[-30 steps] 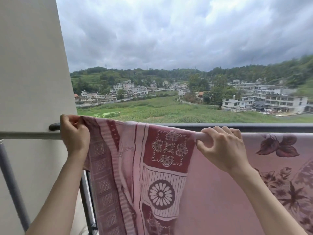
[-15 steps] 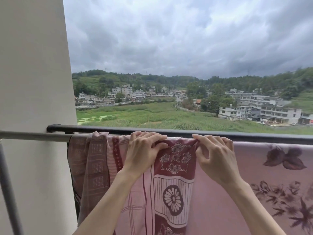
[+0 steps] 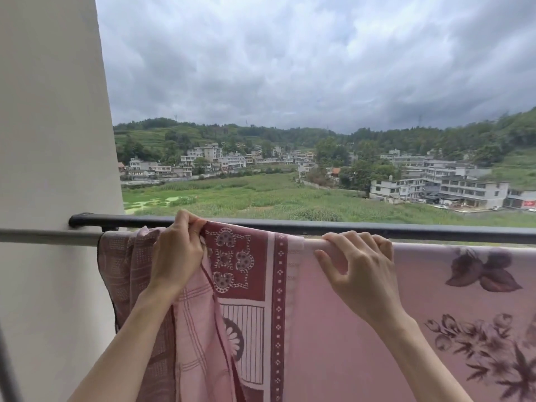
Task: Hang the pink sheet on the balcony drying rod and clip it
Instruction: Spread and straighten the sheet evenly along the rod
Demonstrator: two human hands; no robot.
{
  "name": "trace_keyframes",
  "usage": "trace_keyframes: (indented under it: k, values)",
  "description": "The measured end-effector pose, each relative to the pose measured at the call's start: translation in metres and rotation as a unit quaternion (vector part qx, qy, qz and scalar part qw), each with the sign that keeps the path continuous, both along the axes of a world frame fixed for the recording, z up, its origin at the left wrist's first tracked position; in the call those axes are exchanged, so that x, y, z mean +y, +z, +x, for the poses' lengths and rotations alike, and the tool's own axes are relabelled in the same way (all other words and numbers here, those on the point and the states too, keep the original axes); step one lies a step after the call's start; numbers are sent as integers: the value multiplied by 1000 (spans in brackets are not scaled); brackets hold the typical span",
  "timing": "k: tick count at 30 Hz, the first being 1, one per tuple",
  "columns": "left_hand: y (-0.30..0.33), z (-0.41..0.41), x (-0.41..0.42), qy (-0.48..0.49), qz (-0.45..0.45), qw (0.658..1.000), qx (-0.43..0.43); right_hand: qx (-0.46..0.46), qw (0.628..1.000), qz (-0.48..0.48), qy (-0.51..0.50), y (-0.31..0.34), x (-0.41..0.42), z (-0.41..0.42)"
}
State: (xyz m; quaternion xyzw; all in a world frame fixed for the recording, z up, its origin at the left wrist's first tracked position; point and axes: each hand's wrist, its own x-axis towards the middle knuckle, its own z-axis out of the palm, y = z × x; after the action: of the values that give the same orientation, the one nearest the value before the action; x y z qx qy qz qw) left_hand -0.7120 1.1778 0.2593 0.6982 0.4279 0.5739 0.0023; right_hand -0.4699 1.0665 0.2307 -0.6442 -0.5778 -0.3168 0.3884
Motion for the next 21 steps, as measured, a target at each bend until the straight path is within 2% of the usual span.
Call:
trace_keyframes:
  k: [4, 6, 7, 8, 10, 12, 14, 16, 21]
  values:
    - [24, -26, 7, 63, -38, 982, -174, 6, 1000, -3, -14, 1, 6, -5]
    - [28, -33, 3, 99, -53, 968, -223, 1, 1000, 2, -15, 1, 6, 2]
    - [26, -35, 1, 110, -50, 970, -212, 0, 1000, 4, -17, 0, 6, 2]
    - [24, -33, -1, 130, -34, 977, -164, 2, 1000, 4, -17, 0, 6, 1]
    - [14, -30, -4, 143, 50, 988, -9, 8, 1000, 8, -20, 2, 10, -10]
    - [0, -11, -8, 60, 100, 984, 131, 11, 1000, 9, -26, 0, 10, -14]
    - [-10, 11, -13, -40, 67, 972, 222, 12, 1000, 4, -26, 0, 9, -11]
    - [-13, 25, -17, -94, 51, 969, 225, 14, 1000, -6, -21, 0, 3, -6]
    - [-10, 20, -19, -158, 61, 974, 150, -19, 999, -36, 21, 6, 6, -32]
